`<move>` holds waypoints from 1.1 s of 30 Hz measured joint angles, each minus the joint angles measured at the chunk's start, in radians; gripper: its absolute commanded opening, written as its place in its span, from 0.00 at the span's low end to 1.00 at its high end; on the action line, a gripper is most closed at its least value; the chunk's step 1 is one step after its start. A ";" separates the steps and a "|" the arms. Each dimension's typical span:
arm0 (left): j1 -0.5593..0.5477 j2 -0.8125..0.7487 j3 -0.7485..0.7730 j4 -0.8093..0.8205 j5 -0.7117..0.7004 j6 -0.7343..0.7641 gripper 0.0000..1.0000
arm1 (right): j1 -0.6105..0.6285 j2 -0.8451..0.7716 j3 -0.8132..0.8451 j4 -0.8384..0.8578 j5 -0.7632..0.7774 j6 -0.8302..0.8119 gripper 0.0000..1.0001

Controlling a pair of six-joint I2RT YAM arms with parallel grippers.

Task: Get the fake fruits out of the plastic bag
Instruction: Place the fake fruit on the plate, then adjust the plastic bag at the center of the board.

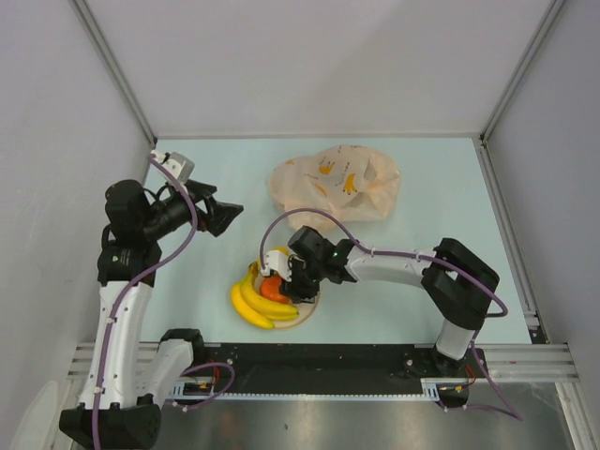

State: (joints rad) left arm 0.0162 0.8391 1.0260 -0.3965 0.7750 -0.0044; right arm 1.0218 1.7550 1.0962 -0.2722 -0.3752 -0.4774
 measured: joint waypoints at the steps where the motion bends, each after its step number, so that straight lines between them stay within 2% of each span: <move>1: 0.000 0.003 0.000 0.000 -0.008 -0.002 1.00 | -0.001 -0.008 0.000 -0.019 0.003 -0.010 0.66; 4: 0.000 0.021 0.000 -0.002 -0.031 -0.013 1.00 | -0.006 -0.093 -0.001 -0.108 -0.002 -0.053 0.78; 10: -0.034 0.075 0.003 -0.002 -0.044 -0.014 1.00 | -0.010 -0.467 0.030 -0.284 -0.024 -0.119 0.82; 13: -0.122 0.099 0.013 -0.010 -0.049 0.012 1.00 | -0.039 -0.610 0.063 -0.321 -0.004 -0.103 0.85; 16: -0.261 0.140 0.046 -0.023 -0.050 0.076 1.00 | -0.195 -0.692 0.095 -0.315 0.044 -0.042 0.89; 20: -0.411 0.211 0.101 -0.037 -0.086 0.175 1.00 | -0.436 -0.644 0.151 -0.249 0.108 0.053 0.88; 23: -0.526 0.325 0.198 -0.053 -0.127 0.276 1.00 | -0.557 -0.553 0.162 -0.188 0.143 0.103 0.88; 26: -0.621 0.442 0.289 -0.059 -0.176 0.368 1.00 | -0.634 -0.435 0.162 -0.136 0.195 0.135 0.90; 28: -0.678 0.504 0.323 -0.058 -0.217 0.426 1.00 | -0.663 -0.367 0.161 -0.102 0.238 0.141 0.94; 33: -0.848 0.583 0.273 0.011 -0.399 0.586 1.00 | -0.703 -0.270 0.161 -0.021 0.343 0.126 0.98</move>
State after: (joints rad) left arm -0.8322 1.4223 1.2991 -0.3855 0.3756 0.5816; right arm 0.3187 1.4849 1.2572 -0.2935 -0.0322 -0.3519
